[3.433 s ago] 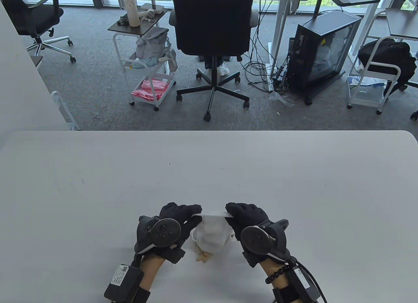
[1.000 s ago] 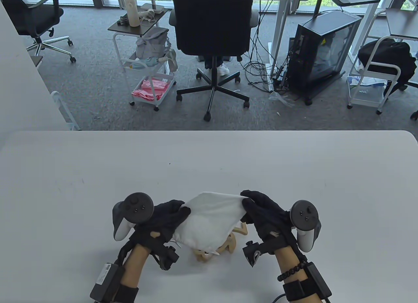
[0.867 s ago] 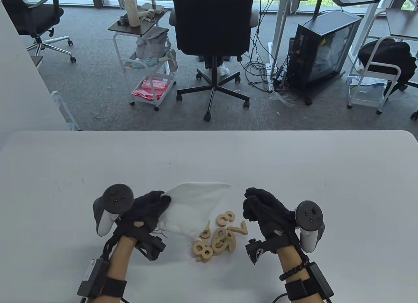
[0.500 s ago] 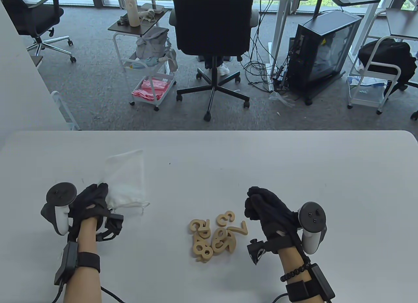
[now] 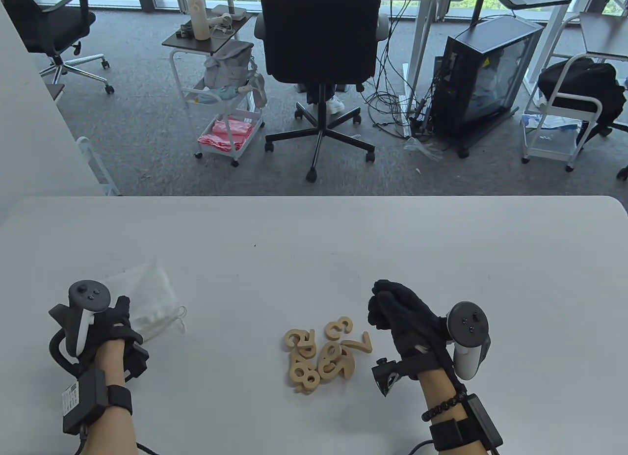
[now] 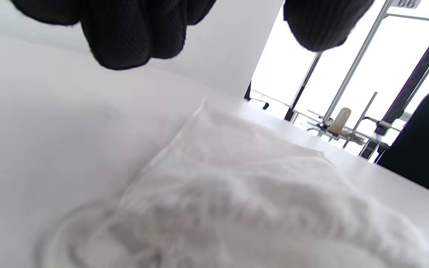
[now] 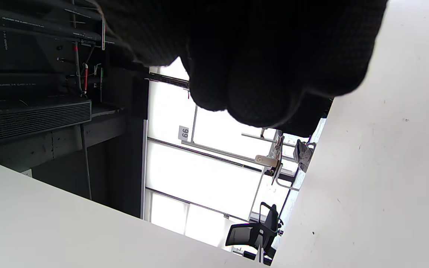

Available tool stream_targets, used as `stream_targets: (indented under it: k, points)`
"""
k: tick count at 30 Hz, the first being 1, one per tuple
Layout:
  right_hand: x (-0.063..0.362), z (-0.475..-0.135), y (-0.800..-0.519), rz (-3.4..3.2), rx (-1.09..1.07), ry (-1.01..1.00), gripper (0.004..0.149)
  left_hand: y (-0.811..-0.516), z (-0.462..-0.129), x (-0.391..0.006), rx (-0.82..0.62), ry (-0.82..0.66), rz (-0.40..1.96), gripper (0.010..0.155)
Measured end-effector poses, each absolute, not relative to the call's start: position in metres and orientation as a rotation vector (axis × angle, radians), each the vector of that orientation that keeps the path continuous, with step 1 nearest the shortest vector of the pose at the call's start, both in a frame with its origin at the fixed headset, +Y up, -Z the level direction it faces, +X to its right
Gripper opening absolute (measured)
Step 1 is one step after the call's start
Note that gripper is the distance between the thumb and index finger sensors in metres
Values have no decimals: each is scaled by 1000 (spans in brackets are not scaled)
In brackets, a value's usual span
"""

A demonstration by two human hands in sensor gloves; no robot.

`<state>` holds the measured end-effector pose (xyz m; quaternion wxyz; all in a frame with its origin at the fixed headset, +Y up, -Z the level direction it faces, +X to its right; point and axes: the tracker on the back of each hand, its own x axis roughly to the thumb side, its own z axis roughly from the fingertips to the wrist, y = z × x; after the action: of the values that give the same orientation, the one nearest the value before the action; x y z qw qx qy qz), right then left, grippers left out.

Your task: Empty bag and arrange number blocks in order

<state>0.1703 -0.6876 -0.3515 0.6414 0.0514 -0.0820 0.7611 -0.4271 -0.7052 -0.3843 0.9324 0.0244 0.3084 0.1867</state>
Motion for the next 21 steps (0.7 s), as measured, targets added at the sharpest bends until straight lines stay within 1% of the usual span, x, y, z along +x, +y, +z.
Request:
stream_targets:
  k: [3,6,8,10,13,16,19,21]
  points:
    - [173,-350,-685,1772,124,-215,43,-683,-376,-417,165,527,405,89]
    - [175,-349,-683,1826,130,-241,45,-662,-369,-398,235,398,389,90]
    - [176,-348,-681,1865,134,-258,46,-649,-363,-379,267,311,365,90]
    - [178,-347,-680,1936,140,-292,47,-641,-357,-348,287,187,359,90]
    - [179,-345,-678,2033,144,-338,48,-645,-350,-301,262,10,354,88]
    - [178,-342,-676,2148,175,-373,51,-662,-346,-249,187,-137,328,87]
    - [173,-340,-674,2269,232,-387,54,-681,-344,-214,147,-207,290,85]
    - [166,-338,-673,2344,269,-409,55,-692,-346,-198,108,-252,204,85]
